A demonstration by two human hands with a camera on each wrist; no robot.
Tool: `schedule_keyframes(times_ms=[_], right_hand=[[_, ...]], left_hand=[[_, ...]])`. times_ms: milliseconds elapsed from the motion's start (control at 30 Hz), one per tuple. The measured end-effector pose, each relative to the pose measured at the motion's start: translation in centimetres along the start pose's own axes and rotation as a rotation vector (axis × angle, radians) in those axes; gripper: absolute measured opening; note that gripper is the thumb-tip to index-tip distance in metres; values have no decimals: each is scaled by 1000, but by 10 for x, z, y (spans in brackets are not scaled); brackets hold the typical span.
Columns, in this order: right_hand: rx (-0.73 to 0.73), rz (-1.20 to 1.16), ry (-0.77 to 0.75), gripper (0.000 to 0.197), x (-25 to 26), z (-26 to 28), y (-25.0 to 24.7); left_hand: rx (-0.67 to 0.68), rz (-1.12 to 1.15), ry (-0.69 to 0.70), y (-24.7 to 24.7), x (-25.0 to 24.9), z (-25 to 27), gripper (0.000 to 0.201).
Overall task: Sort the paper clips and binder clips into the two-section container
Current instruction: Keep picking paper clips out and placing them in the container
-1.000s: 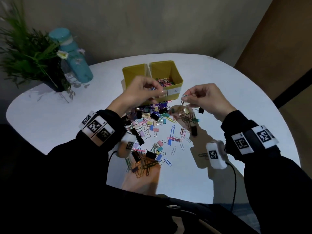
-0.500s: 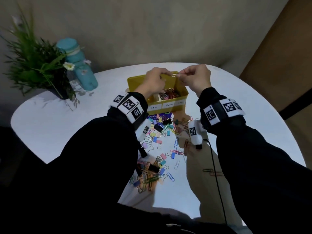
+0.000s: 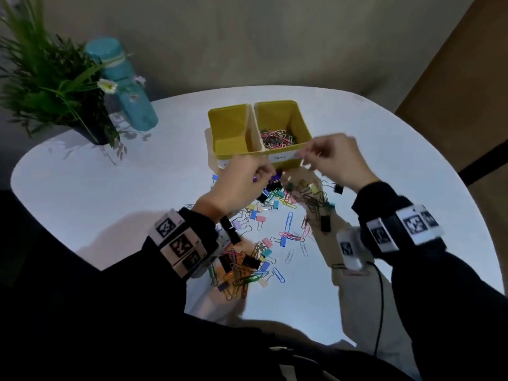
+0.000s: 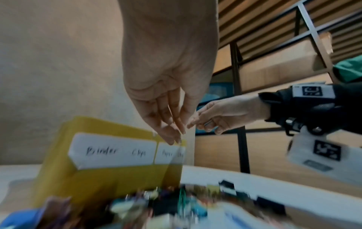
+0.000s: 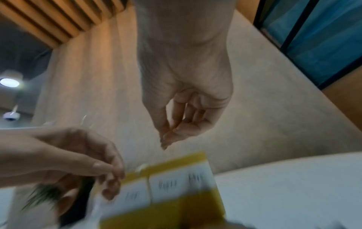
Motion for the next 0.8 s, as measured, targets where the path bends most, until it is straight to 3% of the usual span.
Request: schedule_keyframes(times_ms=[167, 300, 367, 500, 633, 800], right_hand=[[331, 532, -130, 35, -24, 35, 61], [319, 750, -125, 51, -26, 42, 77], [305, 780, -136, 49, -24, 47, 77], [427, 766, -240, 51, -23, 63, 78], [318, 729, -239, 45, -27, 62, 70], [262, 581, -223, 29, -29, 63, 66]], left_hand=[[117, -363, -125, 21, 24, 14, 21], [83, -520, -232, 19, 31, 22, 15], [121, -532, -283, 18, 33, 28, 11], [235, -491, -314, 21, 42, 35, 12], [267, -340, -287, 27, 47, 39, 34], [199, -346, -269, 29, 53, 44, 30]])
Point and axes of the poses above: each hand's wrist, its own z-axis away from the middle knuckle, its own y-axis out of the palm, x = y × z, the point moved 5 cm from there along -z, towards the middle knuckle, and after that the axes turned 4 degrees about z, right-handed, at the moved point
